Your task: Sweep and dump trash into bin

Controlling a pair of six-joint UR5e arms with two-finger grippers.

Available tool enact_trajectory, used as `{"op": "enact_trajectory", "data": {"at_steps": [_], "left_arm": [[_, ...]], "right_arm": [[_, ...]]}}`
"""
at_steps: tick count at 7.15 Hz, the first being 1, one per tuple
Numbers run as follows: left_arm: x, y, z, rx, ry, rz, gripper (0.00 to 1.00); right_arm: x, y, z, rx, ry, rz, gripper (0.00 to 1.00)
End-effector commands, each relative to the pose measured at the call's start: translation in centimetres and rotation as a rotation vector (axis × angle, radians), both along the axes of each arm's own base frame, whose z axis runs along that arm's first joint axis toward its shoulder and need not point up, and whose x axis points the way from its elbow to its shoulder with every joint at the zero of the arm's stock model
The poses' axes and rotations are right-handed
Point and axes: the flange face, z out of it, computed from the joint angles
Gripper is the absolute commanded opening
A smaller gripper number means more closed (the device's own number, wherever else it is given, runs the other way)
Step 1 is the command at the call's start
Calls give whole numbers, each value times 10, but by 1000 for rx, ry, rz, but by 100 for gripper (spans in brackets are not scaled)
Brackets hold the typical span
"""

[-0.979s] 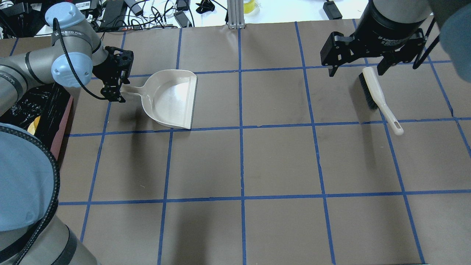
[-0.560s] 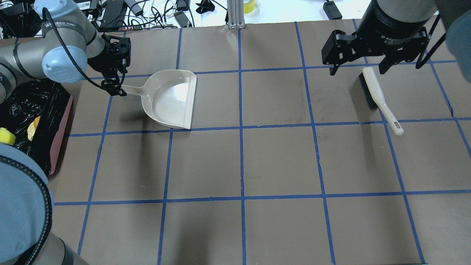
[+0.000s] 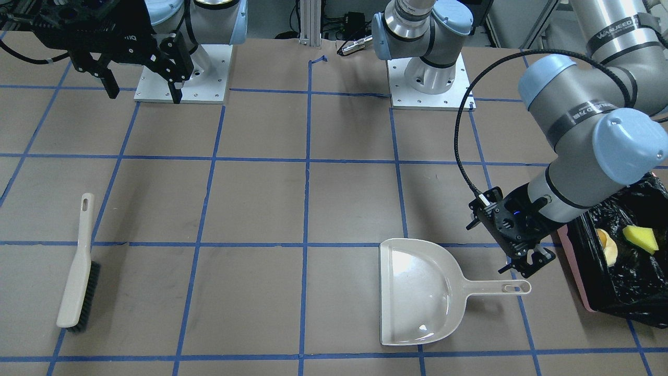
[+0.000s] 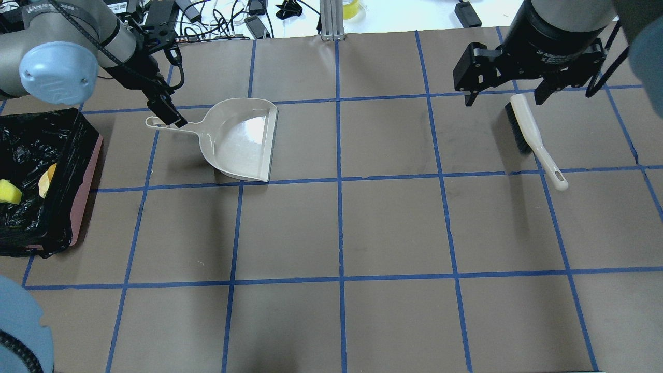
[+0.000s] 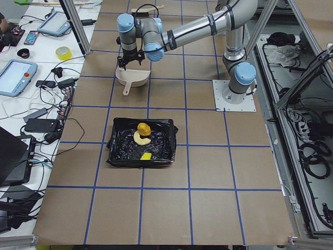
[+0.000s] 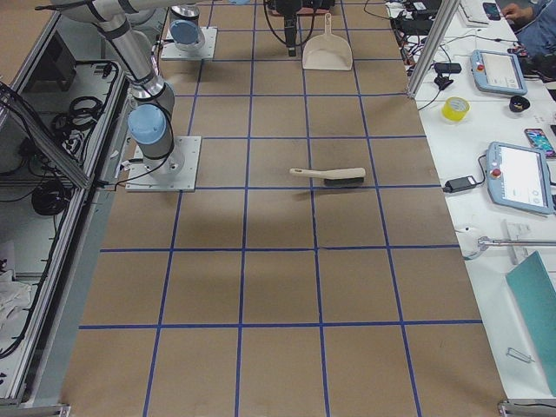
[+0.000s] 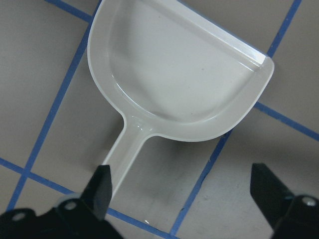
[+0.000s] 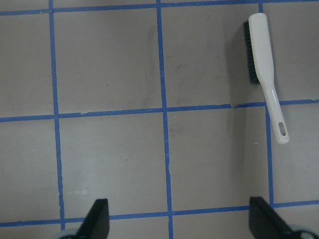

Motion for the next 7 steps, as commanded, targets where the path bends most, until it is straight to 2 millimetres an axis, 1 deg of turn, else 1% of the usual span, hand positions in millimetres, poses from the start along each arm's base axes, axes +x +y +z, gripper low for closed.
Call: {"op": "enact_trajectory", "data": {"at_steps": [1,2,3,4,5,6,7], "left_arm": [[-7,29,36,46,3,224,100],[-10,39,53,45,7,333,100],[-12,52,63,78,6,388,100],[-14,64,77,89,7,491,100],[-17,78,87,108,6,521,100],[-19,91,98,112,-3,594,100],[-18,109,102,113,-43,632,100]], "right_arm": [[0,0,1,-4,-6,-2,100],[0,-1,1,-2,-3,-4,100],[-1,-2,0,-1,4,0,100],[0,0,0,4,-3,1,100],[-2,-1,1,-2,6,0,100],[0,-1,0,-1,1,2,100],[-1,-2,0,-1,1,1,100]]}}
